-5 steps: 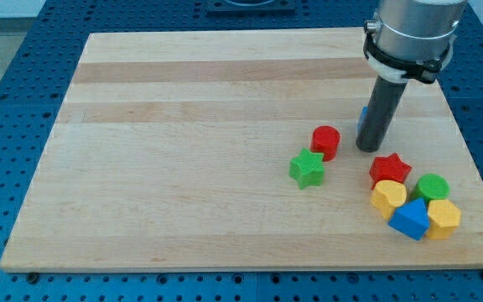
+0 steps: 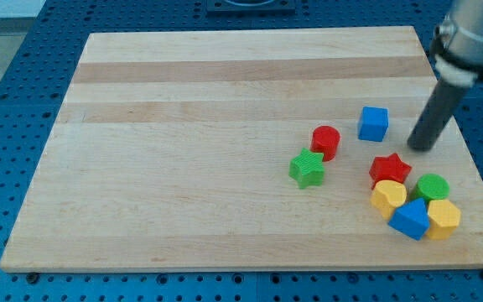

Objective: Point your arm at the blue cube

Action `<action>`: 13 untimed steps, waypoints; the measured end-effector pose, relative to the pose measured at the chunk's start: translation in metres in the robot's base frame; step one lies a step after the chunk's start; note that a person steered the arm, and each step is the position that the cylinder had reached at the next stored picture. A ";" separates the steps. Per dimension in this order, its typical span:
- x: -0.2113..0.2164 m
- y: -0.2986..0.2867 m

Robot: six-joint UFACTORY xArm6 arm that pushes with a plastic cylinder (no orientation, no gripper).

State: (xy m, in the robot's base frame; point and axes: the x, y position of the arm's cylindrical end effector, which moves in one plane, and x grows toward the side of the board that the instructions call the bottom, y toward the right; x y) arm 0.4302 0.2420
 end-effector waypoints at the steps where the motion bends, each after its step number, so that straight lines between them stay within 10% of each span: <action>1: -0.037 0.014; 7: -0.136 -0.155; 10: -0.079 -0.073; 13: -0.087 -0.159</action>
State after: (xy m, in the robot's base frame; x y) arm 0.3430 0.0826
